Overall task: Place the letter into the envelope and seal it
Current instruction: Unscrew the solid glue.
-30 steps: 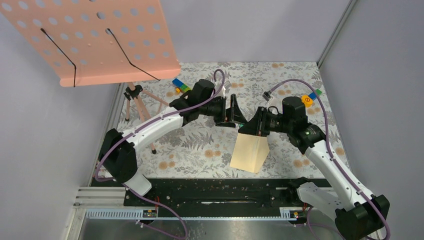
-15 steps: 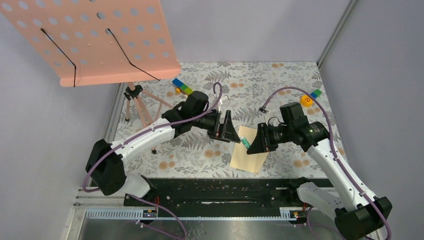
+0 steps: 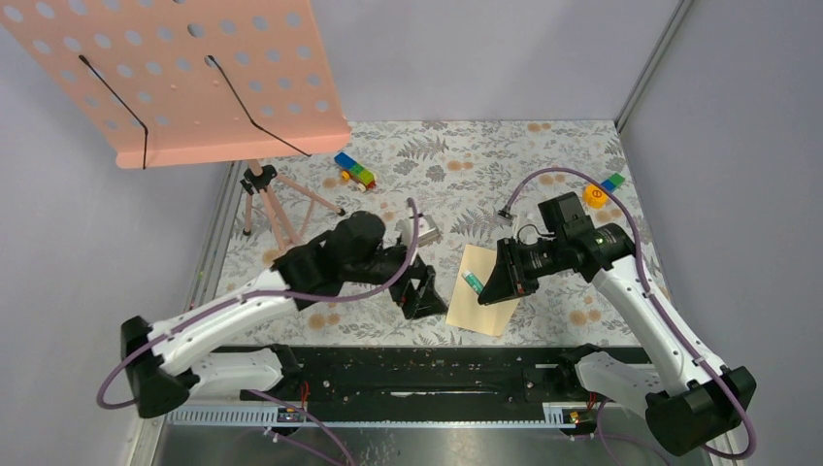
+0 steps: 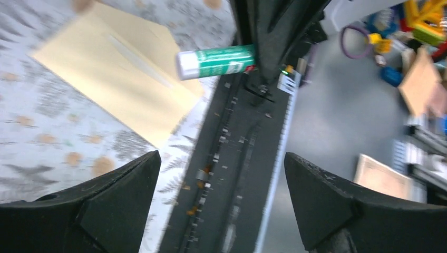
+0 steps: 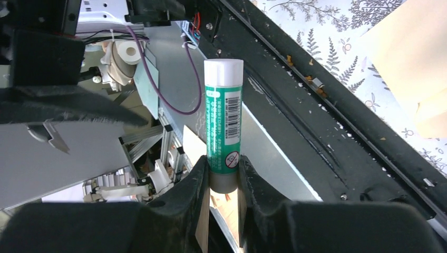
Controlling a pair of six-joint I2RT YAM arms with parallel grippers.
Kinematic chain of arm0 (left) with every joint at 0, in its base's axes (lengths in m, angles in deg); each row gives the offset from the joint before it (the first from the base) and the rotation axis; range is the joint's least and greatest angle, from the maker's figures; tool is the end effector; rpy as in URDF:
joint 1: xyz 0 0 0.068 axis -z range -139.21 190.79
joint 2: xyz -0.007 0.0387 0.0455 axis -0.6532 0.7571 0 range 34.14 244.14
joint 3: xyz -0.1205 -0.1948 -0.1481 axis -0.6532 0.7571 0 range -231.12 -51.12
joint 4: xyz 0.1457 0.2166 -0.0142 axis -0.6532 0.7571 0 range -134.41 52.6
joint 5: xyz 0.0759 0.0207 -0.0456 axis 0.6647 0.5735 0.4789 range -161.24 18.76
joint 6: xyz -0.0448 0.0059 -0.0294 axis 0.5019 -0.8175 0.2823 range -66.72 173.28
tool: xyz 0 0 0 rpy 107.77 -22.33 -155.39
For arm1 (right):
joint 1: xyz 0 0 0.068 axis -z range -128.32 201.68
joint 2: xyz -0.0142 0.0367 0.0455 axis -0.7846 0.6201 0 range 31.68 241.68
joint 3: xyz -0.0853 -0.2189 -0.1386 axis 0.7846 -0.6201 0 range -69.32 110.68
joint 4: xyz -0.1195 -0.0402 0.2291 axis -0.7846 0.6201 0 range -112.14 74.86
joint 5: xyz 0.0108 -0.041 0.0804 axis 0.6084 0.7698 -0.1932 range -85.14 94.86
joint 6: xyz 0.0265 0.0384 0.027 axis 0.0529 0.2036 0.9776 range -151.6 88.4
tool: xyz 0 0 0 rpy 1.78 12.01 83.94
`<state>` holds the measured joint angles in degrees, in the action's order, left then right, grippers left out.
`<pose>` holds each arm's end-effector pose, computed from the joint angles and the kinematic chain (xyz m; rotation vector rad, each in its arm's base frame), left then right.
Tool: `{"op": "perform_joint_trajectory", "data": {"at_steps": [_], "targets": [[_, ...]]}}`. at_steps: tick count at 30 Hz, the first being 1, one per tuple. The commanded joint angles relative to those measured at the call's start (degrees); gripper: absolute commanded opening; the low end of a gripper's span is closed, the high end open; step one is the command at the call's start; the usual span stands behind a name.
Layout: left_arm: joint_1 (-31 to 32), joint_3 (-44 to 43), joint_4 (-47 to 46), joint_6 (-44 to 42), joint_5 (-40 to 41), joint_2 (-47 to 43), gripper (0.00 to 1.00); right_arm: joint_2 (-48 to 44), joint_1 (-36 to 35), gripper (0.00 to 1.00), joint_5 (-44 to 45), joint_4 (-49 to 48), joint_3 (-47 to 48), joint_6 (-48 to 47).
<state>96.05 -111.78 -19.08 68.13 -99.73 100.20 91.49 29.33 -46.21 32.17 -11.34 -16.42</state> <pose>0.1302 -0.2176 0.3376 1.0922 2.0179 -1.2141 0.1632 0.0971 0.3138 -0.5250 2.5000 1.3911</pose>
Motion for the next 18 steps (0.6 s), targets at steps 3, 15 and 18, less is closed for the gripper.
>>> {"op": "perform_joint_trajectory", "data": {"at_steps": [3, 15, 18], "targets": [[3.48, 11.04, -19.78, -14.82, 18.45, -12.49, 0.89, 0.53, 0.24, 0.0, -1.88, 8.26, 5.92, 0.2], [24.71, 12.28, -27.75, -53.36, 44.95, -8.56, 0.96, 0.24, 0.18, 0.0, -5.35, 3.56, 3.54, 12.6], [24.79, 12.05, -27.38, -54.25, 43.1, -8.78, 0.96, 0.21, 0.14, 0.0, -6.44, 3.55, 2.57, 15.04]]}}
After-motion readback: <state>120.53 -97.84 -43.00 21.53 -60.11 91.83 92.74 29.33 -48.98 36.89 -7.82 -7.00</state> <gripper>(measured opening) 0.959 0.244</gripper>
